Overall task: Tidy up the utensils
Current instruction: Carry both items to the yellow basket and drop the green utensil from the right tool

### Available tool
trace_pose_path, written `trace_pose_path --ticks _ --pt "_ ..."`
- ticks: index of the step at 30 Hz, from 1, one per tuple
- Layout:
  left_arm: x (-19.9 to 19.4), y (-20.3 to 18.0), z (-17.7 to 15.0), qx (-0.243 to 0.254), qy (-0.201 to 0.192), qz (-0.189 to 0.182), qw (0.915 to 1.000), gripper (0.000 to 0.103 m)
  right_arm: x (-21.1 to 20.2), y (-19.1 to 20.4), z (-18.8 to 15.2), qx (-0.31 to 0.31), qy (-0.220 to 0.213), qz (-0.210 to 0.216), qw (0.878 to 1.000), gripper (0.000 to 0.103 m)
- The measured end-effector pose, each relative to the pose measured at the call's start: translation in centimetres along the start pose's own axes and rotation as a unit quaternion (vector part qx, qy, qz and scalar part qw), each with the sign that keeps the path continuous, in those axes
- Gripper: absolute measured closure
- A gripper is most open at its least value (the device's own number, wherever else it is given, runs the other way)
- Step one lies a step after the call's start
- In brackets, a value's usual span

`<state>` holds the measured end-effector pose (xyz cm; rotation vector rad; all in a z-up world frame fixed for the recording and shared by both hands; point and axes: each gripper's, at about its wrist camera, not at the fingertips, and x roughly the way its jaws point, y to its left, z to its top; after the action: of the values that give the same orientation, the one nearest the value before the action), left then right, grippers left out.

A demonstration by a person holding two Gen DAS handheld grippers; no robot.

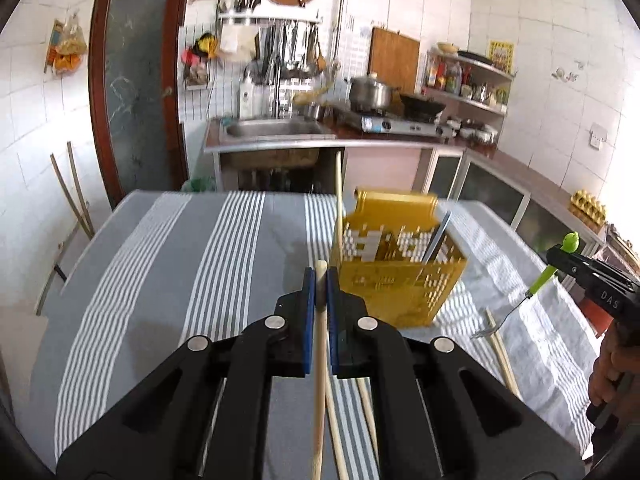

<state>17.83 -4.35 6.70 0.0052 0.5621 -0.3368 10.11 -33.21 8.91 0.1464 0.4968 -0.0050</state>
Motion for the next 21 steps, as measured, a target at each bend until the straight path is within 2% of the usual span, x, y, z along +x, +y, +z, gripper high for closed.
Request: trace_pose_path --ticks 11,21 --pt "-1.9 -2.0 4.4 0.023 -0.056 -0.012 0.9981 0.099 -1.5 0.5 3.2 -0.014 -0.028 0.001 0.999 0.087" --pt "-1.9 -4.0 8.1 0.034 -0.097 -0.034 0.9942 0.099 -2.6 1.0 5.9 -0.025 -0.049 0.018 0.998 0.087"
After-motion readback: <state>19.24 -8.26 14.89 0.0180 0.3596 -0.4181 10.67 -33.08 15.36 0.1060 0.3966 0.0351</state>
